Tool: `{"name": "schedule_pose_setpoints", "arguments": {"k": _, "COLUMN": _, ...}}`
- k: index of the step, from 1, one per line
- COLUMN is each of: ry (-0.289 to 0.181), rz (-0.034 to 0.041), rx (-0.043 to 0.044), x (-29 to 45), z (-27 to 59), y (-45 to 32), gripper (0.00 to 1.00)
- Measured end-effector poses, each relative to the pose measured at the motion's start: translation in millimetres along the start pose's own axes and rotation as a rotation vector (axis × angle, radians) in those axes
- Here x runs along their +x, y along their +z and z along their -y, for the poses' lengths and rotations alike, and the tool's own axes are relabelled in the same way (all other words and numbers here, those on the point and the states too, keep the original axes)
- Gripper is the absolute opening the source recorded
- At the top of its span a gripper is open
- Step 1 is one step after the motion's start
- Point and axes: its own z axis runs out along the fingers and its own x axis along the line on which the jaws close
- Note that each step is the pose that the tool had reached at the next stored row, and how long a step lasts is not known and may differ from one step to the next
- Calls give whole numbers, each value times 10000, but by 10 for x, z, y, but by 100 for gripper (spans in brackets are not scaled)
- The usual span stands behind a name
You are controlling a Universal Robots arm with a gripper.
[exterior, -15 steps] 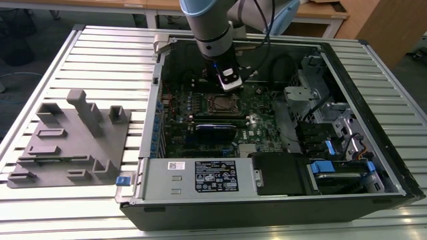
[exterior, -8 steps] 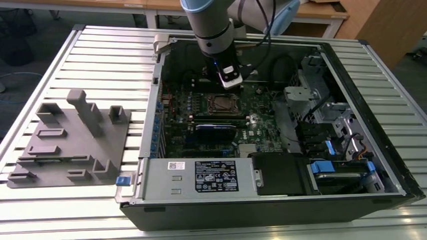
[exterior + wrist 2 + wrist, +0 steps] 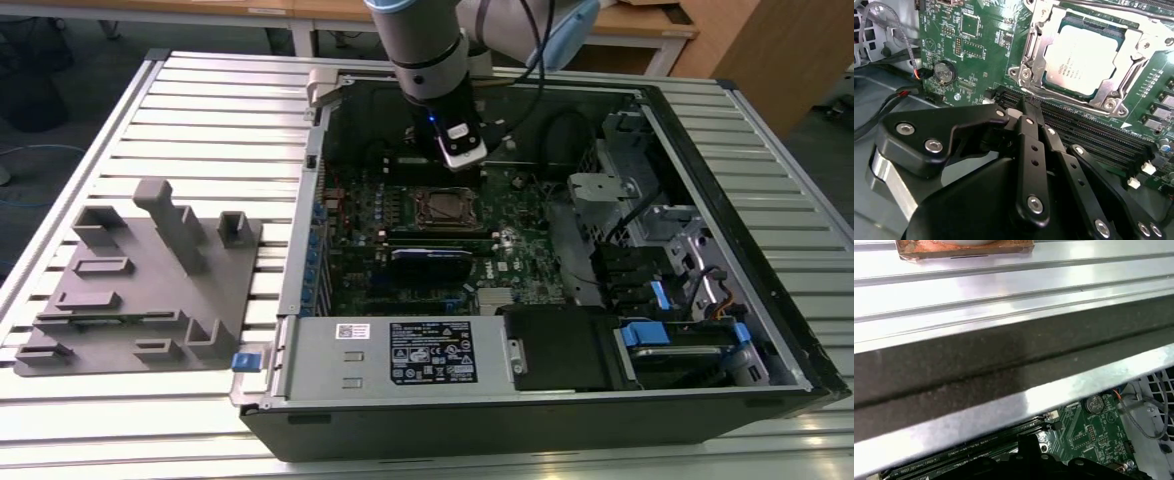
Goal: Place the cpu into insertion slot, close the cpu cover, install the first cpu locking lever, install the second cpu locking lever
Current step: 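Install the first cpu locking lever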
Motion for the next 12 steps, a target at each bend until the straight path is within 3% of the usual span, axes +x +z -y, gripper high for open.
{"name": "schedule_pose_setpoints", "arguments": {"k": 3, "ry": 2, "rz": -5, "rx": -1, "x": 0, "z": 0, "y": -1, "gripper": 10}}
{"name": "schedule_pose_setpoints", "arguments": {"k": 4, "ry": 6, "rz": -53, "rx": 15, "x": 0, "z": 0, "y": 0, "gripper": 10}}
{"name": "schedule_pose_setpoints", "arguments": {"k": 5, "ry": 27, "rz": -187, "rx": 60, "x": -1, "z": 0, "y": 1, "gripper": 10}}
{"name": "schedule_pose_setpoints", "arguments": {"k": 12, "ry": 201, "rz": -1387, "rx": 448, "x": -14, "z": -2, "y": 17, "gripper": 10}}
